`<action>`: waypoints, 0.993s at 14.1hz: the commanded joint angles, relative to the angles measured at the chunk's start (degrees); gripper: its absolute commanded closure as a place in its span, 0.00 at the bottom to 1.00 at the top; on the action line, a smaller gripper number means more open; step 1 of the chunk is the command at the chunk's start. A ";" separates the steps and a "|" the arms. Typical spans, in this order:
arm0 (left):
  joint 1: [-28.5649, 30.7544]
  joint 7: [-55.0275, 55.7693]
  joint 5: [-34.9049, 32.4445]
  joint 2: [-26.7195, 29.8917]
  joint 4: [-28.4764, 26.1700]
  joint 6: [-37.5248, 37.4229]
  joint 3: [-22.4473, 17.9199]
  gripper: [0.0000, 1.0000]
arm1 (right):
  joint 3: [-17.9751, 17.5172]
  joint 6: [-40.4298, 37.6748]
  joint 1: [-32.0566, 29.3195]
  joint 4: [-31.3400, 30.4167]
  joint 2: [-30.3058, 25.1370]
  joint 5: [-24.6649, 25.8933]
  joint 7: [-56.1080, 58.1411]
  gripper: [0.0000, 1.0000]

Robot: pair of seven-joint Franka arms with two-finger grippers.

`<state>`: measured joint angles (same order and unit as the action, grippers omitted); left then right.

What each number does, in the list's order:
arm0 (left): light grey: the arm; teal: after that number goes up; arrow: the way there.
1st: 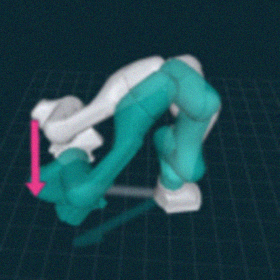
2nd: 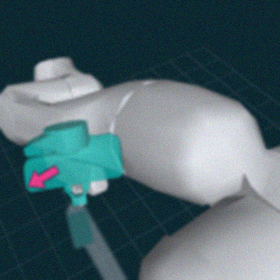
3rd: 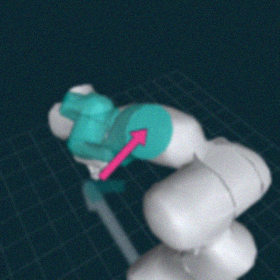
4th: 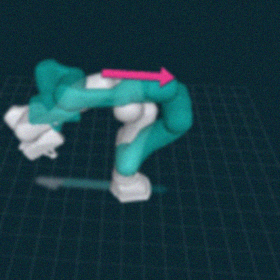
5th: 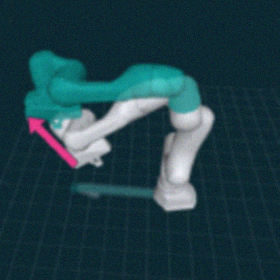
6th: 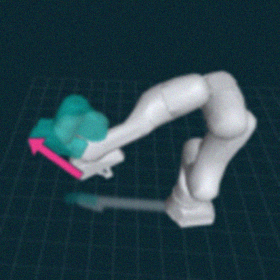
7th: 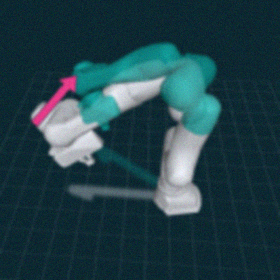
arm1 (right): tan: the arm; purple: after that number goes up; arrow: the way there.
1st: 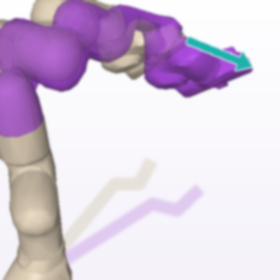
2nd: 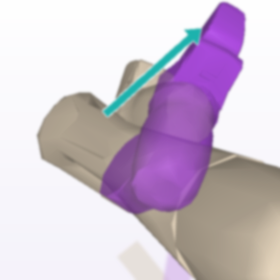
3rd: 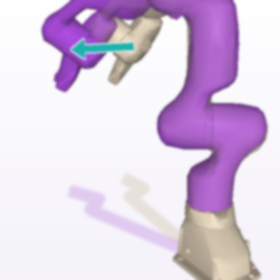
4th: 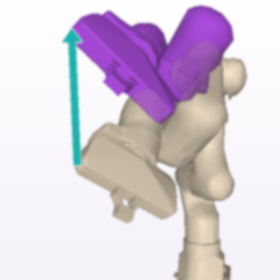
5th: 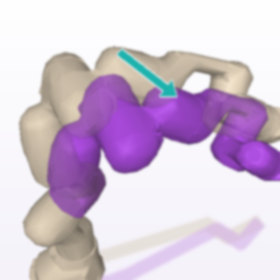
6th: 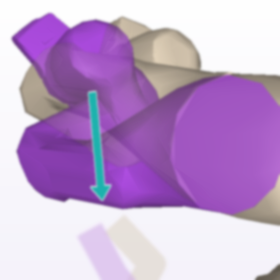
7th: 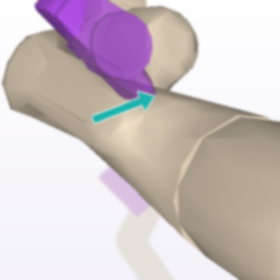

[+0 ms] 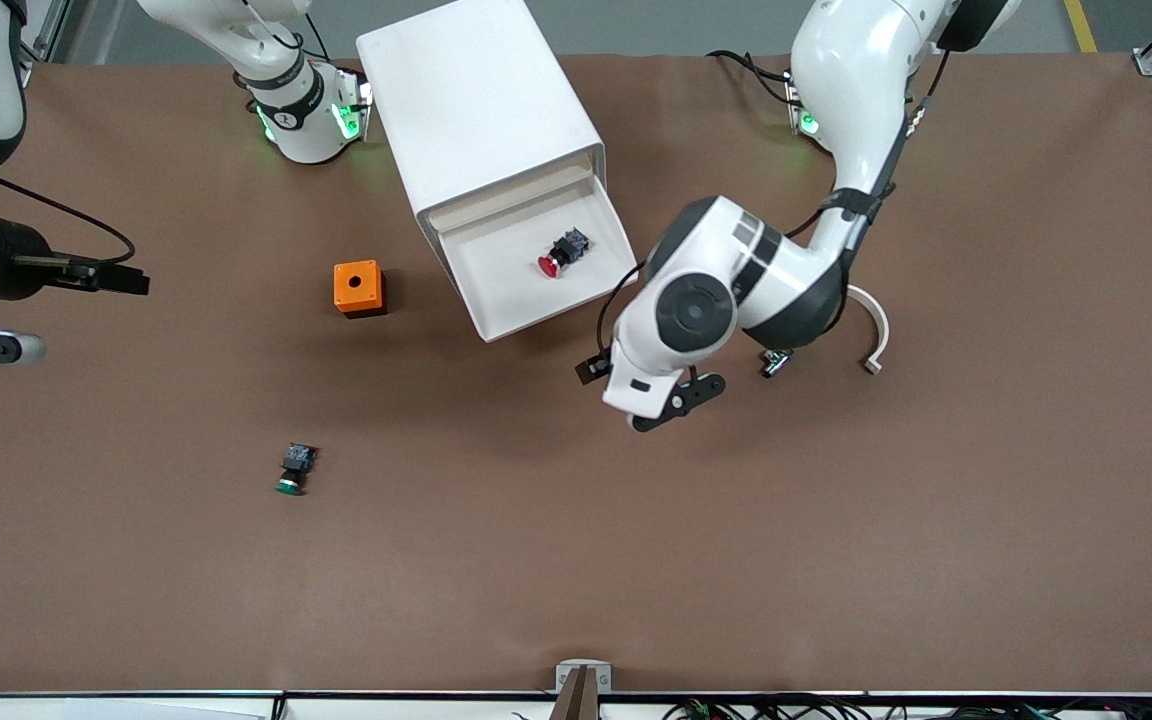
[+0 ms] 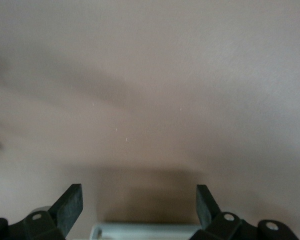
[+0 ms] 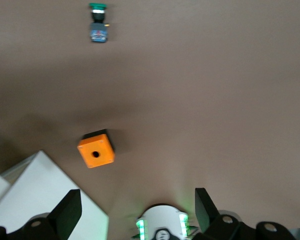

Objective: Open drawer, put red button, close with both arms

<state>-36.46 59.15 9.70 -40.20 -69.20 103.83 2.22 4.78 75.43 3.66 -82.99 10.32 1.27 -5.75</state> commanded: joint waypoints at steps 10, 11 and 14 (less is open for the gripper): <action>-6.78 6.59 -6.71 1.53 -9.37 13.06 0.16 0.01 | -1.35 1.91 -4.19 1.25 -0.04 2.16 6.90 0.00; -7.13 6.59 -6.71 1.61 -9.81 13.06 0.24 0.01 | -1.44 1.91 -4.01 3.42 -0.04 2.42 6.90 0.00; -8.19 6.50 -6.71 1.53 -11.04 12.98 1.73 0.01 | -1.27 1.91 -4.88 6.26 0.05 1.99 7.16 0.00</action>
<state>-43.81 64.50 4.16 -40.20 -77.62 115.89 3.13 4.37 78.01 0.21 -78.89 10.28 2.45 1.24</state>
